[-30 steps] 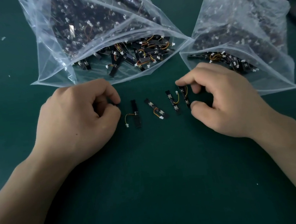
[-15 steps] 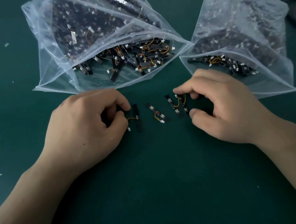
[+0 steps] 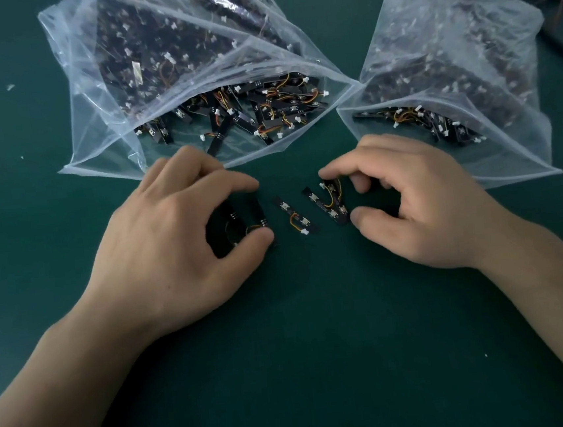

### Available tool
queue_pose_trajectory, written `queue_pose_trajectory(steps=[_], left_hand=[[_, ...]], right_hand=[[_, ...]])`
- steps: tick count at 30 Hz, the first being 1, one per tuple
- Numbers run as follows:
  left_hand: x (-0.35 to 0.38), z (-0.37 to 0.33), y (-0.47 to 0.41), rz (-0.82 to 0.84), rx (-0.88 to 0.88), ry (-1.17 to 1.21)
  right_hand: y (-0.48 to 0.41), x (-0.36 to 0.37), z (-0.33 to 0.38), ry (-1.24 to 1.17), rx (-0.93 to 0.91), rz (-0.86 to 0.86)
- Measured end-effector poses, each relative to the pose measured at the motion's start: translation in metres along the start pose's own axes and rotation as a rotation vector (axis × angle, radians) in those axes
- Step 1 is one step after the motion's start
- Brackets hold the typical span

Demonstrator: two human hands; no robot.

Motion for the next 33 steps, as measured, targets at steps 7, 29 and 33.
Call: queue_pose_trajectory(steps=[7,29,33], left_hand=[[-0.002,-0.001,-0.002,-0.082,0.09,0.131],[0.003,-0.008,-0.002,0.024,0.162,0.043],[0.008,-0.006,-0.002,0.049,0.135,0.023]], right_hand=[[-0.001,0.0,-0.002,-0.018,0.009,0.002],[-0.001,0.0,-0.002,-0.02,0.012,0.0],[-0.001,0.001,-0.002,-0.014,0.007,-0.002]])
Point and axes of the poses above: each hand's wrist, its own y-axis away from the middle knuckle, its own x-axis out of the palm, z = x × y, the point moved 5 cm from there along -y, towards the middle knuckle, and after that the axes turned 12 degrees about x, right-handed, at the moved point
